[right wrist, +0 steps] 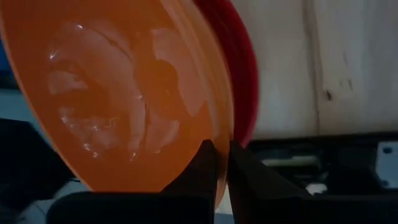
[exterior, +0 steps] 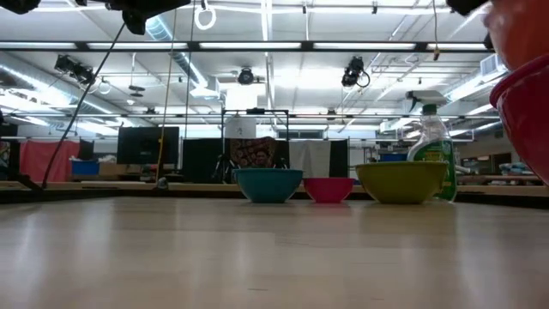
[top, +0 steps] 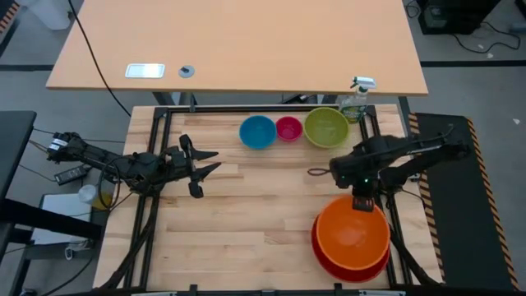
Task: Nest bowls inside each other
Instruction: Stack the orange bowl on top of the red bowl, then stack the green bowl on top of the orange bowl
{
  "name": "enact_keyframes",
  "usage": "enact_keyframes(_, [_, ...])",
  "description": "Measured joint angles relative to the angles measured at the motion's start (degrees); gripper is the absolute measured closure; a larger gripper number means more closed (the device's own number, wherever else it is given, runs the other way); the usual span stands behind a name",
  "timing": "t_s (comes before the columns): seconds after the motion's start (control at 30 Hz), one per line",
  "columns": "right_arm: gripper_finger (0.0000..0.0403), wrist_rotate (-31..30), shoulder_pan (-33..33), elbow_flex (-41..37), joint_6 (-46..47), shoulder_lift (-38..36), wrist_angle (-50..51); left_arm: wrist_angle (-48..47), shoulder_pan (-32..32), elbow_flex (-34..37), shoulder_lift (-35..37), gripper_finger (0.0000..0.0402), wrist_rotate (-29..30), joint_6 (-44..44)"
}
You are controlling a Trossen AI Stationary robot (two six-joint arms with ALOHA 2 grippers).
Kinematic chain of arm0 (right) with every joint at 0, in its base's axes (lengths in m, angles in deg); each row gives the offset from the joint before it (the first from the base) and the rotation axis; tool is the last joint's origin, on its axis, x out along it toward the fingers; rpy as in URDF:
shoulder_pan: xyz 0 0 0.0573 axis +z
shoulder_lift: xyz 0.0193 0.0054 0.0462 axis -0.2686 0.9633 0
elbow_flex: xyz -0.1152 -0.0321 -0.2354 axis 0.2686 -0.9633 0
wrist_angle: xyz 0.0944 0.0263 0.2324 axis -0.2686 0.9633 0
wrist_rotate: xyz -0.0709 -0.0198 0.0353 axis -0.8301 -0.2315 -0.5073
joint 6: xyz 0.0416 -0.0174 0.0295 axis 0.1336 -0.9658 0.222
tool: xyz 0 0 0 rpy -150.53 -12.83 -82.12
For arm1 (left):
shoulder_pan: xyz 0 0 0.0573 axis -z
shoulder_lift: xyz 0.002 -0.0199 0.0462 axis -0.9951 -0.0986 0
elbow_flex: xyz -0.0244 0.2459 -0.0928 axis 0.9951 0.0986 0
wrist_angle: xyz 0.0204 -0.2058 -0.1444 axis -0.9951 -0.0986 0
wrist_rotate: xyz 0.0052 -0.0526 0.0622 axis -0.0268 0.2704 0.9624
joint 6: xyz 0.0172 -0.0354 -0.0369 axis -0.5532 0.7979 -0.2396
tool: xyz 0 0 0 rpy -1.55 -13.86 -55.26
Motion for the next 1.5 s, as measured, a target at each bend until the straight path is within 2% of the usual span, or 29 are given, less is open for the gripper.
enact_keyframes(0.2, [0.0374,-1.1,0.4,-10.5,-0.2,-0.2,-6.9,-0.3,0.0,0.0,0.0,0.0248,0.0,0.0])
enact_keyframes(0.33, [0.0359,-0.9,0.3,-15.3,3.4,-0.3,-10.1,-0.4,0.0,0.0,0.0,0.0248,0.0,0.0])
enact_keyframes(0.63, [0.0264,-0.7,0.3,-16.7,9.5,-0.3,-12.2,-0.5,0.0,0.0,0.0,0.0248,0.0,0.0])
enact_keyframes(0.8, [0.0220,2.6,-2.0,-13.7,11.0,-0.2,-6.7,-0.4,0.0,0.0,0.0,0.0248,0.0,0.0])
enact_keyframes(0.9, [0.0213,-4.0,-4.2,-10.0,11.9,-0.2,-2.9,0.2,-0.4,0.0,0.0,0.0248,0.0,0.0])
enact_keyframes(1.03, [0.0218,-19.2,-7.0,-8.1,10.4,-0.3,-3.2,0.1,-1.0,0.0,0.0,0.0248,0.0,0.0])
enact_keyframes(1.27, [0.0235,-36.2,-14.6,-11.2,-3.5,-0.2,-19.4,0.1,-1.0,0.0,0.0,0.0248,0.0,0.0])
enact_keyframes(1.37, [0.0229,-38.9,-17.0,-12.0,-13.5,-0.2,-24.4,0.1,-1.0,0.0,0.0,0.0248,0.0,0.0])
enact_keyframes(1.5, [0.0196,-39.3,-19.8,-12.1,-22.8,0.3,-28.1,0.1,-1.0,0.0,0.0,0.0248,0.0,0.0])
